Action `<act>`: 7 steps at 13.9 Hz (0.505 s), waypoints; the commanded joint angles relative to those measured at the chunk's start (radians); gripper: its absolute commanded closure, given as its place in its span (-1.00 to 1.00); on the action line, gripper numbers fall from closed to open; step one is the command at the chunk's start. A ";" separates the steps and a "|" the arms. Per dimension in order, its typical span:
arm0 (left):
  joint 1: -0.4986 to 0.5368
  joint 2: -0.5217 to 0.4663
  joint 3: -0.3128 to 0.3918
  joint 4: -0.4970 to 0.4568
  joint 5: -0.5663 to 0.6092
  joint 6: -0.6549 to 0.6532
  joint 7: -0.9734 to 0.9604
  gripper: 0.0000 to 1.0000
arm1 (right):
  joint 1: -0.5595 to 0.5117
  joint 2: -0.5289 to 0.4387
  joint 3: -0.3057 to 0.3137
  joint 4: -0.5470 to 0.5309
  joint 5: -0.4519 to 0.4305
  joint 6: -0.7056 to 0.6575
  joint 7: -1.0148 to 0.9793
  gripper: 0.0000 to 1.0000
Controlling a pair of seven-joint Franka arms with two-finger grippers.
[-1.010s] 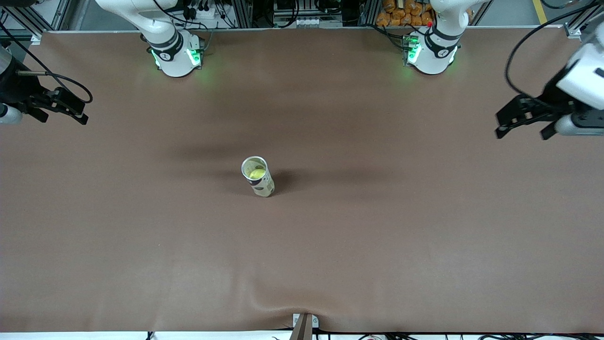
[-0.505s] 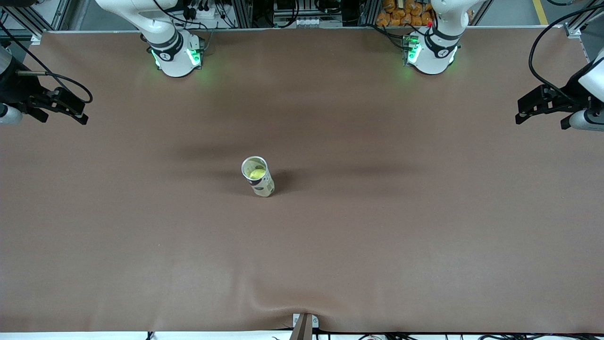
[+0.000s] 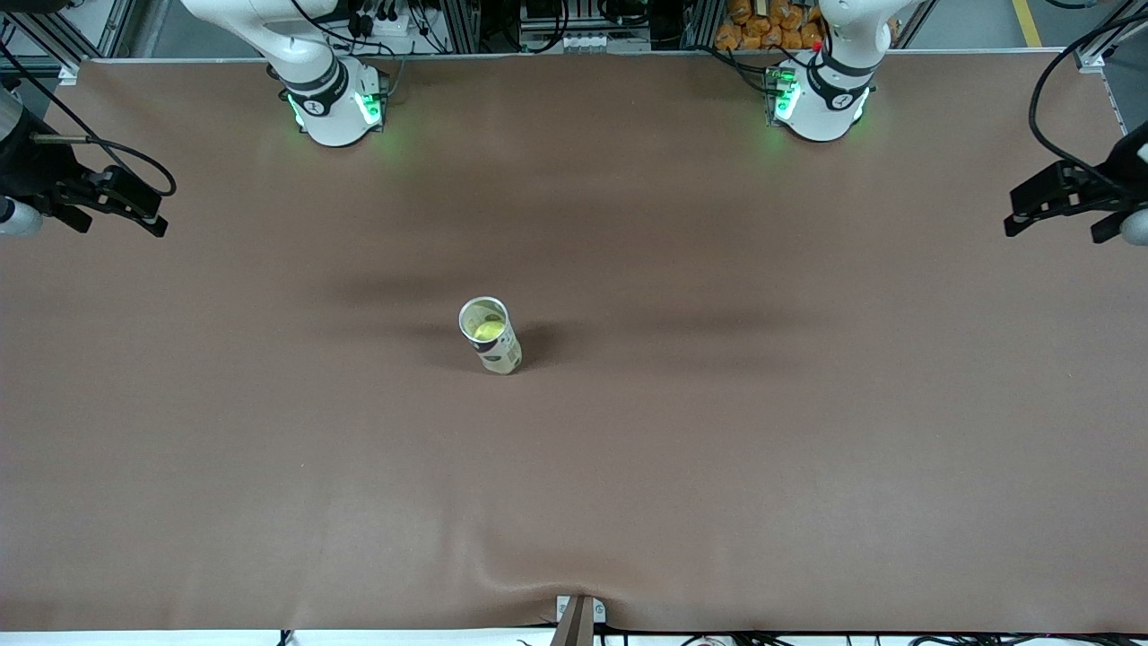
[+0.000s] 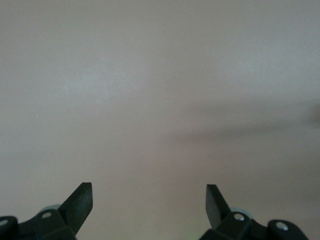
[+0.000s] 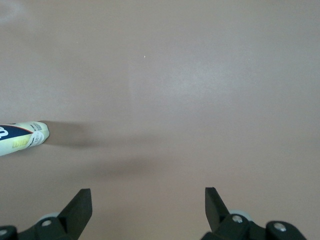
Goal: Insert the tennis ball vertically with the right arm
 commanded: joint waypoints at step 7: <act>-0.003 -0.030 0.027 -0.005 -0.010 -0.019 -0.005 -1.00 | -0.017 -0.021 0.015 -0.020 -0.014 0.007 0.000 -1.00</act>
